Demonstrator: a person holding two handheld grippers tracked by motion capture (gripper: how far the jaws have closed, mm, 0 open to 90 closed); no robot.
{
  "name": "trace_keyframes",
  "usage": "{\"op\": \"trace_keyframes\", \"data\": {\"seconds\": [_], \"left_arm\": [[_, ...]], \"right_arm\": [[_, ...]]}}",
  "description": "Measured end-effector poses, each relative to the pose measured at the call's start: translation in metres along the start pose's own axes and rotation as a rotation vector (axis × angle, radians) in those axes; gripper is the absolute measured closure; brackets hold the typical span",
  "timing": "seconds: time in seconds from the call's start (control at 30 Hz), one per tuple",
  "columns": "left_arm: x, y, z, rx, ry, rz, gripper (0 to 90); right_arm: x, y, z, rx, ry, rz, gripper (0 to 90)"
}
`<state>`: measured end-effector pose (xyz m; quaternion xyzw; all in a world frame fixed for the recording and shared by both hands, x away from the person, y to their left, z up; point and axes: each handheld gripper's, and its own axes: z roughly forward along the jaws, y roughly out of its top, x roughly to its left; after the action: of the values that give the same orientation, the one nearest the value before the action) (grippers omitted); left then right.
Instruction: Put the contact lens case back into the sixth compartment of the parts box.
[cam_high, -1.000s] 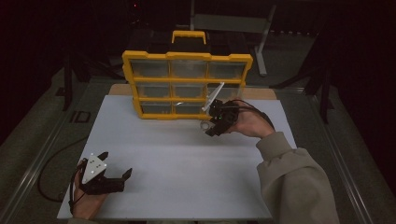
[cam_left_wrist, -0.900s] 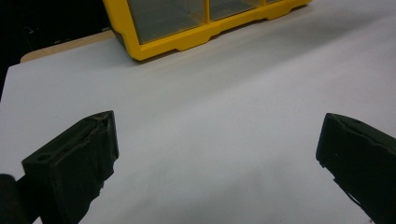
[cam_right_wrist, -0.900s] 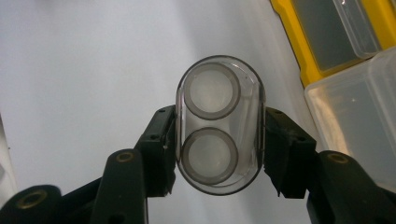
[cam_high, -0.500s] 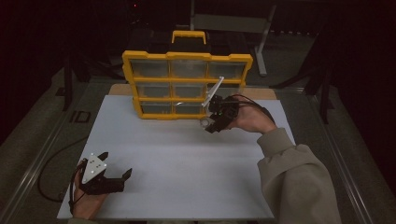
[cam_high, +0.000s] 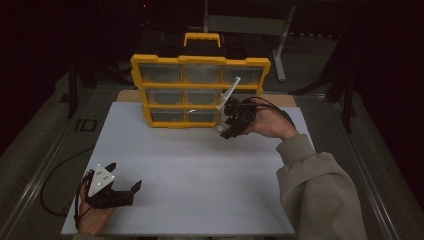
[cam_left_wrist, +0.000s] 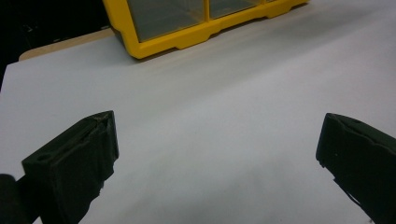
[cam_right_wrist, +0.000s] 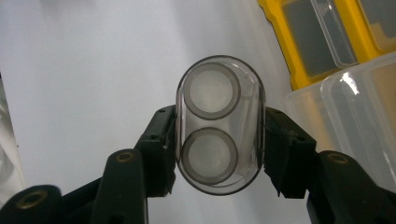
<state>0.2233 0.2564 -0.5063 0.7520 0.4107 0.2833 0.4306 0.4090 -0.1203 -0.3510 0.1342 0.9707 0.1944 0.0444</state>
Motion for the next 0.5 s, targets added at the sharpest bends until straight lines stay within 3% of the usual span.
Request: {"op": "trace_keyframes", "data": {"seconds": [0.5], "left_arm": [[0.0,-0.0002,0.0005,0.0,-0.002,0.0,0.0]], "right_arm": [[-0.0026,0.0066,-0.0091,-0.004,0.005,0.0,49.0]]}}
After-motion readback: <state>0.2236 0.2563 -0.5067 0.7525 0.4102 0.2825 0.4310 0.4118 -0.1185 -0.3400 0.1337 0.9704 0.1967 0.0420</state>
